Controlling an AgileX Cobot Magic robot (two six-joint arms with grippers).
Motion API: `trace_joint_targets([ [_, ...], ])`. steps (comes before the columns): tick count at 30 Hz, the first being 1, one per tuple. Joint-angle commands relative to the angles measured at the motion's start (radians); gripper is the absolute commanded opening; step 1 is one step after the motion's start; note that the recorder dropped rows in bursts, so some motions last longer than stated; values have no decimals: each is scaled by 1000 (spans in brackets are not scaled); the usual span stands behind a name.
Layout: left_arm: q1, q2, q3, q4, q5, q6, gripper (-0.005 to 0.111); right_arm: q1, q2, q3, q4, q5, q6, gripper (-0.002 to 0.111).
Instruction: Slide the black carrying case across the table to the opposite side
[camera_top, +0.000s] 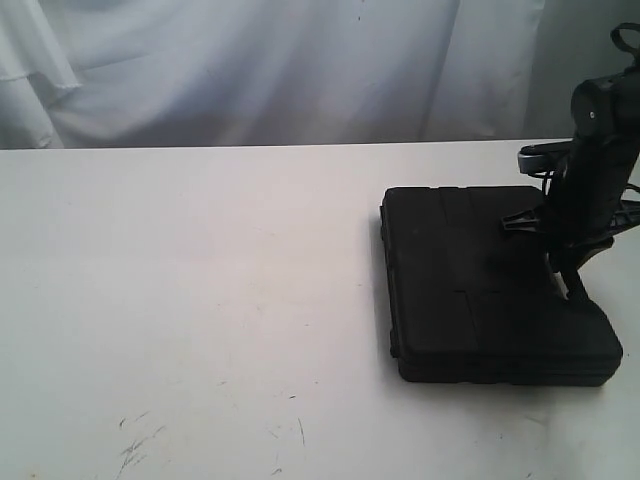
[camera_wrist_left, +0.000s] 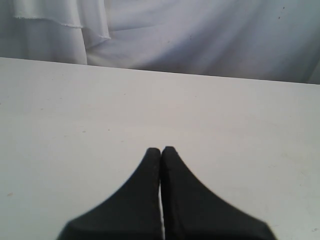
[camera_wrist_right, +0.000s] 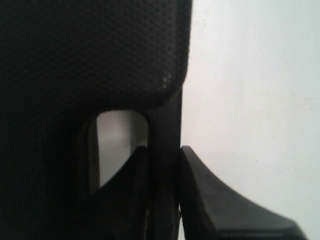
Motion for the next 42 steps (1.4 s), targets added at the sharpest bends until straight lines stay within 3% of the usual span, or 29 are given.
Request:
trace_joint_targets([
  [1,3,-5,5,0,-8,-2,0,-11,-8,0,-25,-10,-26,12],
  [5,3,-5,5,0,-8,-2,0,-11,-36,0,-25,-27,-30,37],
  [10,3,-5,5,0,-8,-2,0,-11,-163,0,32,3,-28,41],
  [13,3,-5,5,0,-8,-2,0,-11,-279,0,119,25,-22,33],
  [17,3,-5,5,0,-8,-2,0,4,-464,17,217,74,-41,0],
  [34,3,-5,5,0,-8,-2,0,110,-1172,450,293,-261,-63,0],
  [42,3,-5,5,0,-8,-2,0,110,-1346,549,293,-256,-56,0],
])
